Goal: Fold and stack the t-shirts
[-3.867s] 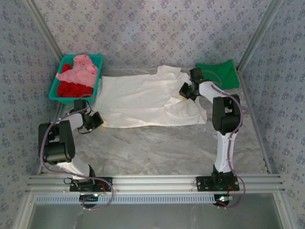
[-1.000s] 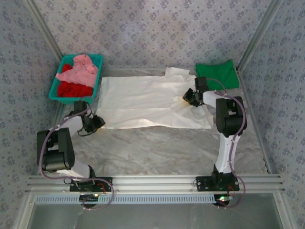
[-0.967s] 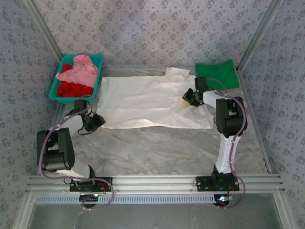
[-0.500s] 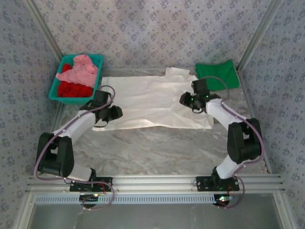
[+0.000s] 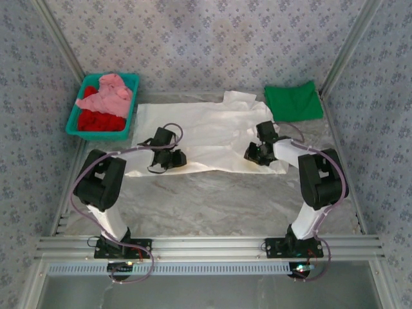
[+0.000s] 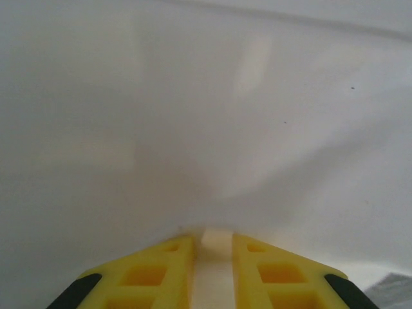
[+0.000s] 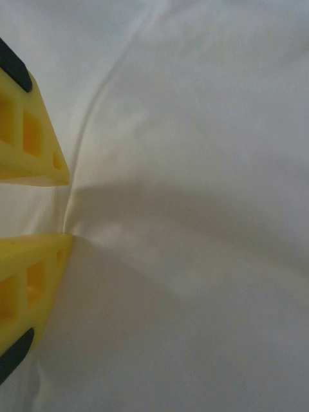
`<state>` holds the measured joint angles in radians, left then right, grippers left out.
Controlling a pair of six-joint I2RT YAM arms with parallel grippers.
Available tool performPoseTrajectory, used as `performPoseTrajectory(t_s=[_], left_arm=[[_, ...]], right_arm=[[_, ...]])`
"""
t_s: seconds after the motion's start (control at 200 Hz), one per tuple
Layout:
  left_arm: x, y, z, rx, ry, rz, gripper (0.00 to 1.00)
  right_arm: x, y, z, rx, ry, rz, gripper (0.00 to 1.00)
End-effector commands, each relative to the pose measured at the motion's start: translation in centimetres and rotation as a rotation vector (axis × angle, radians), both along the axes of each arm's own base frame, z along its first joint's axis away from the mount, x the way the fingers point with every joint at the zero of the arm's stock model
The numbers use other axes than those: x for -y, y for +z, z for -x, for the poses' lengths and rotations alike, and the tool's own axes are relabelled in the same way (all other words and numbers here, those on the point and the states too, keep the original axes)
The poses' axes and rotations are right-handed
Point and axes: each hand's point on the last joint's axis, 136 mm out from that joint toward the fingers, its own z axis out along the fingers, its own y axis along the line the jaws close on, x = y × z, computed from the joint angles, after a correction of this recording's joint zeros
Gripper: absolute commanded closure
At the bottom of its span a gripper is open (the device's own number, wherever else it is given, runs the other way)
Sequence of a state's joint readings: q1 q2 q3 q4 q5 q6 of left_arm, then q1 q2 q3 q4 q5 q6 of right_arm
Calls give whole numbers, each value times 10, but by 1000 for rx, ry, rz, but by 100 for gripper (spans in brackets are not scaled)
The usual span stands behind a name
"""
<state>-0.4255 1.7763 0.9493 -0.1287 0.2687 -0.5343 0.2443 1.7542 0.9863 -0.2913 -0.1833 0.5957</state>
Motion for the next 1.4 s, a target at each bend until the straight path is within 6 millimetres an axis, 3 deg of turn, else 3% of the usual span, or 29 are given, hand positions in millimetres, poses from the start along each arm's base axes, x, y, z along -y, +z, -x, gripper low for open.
performPoseTrajectory(t_s=[0.0, 0.195, 0.445, 0.57, 0.67, 0.745, 0.829, 0.934, 1.009, 1.064, 1.189, 1.214, 1.394], left_arm=[[0, -14, 1, -11, 9, 12, 79], [-25, -30, 27, -51, -18, -109, 79], [-26, -32, 70, -108, -53, -116, 79], [-26, -34, 92, -134, -29, -124, 79], [-28, -29, 94, -121, -3, -117, 79], [-24, -13, 83, -87, -5, -114, 78], [-17, 19, 59, -12, -10, -112, 77], [-11, 58, 22, 97, 16, -62, 75], [-18, 72, -7, 145, 66, -34, 73], [-24, 74, -27, 147, 85, -13, 73], [-39, 60, -63, 134, 118, -25, 75], [-41, 57, -69, 132, 124, -23, 75], [-61, 40, -89, 122, 174, -47, 76]], right_arm=[[14, -22, 11, -68, -53, 5, 73], [30, -28, 35, -110, -139, 3, 73], [37, -32, 93, -172, -172, 23, 74], [41, -25, 115, -176, -201, 32, 73], [47, -11, 115, -137, -204, 66, 71], [49, 8, 103, -74, -199, 77, 67], [48, 30, 83, -23, -192, 61, 65], [56, 55, 47, 70, -205, 46, 64], [66, 66, 13, 124, -210, 46, 63], [68, 67, -8, 113, -188, 53, 63], [70, 55, -48, 90, -146, 107, 69], [68, 60, -60, 104, -140, 108, 69], [53, 42, -85, 63, -89, 117, 73]])
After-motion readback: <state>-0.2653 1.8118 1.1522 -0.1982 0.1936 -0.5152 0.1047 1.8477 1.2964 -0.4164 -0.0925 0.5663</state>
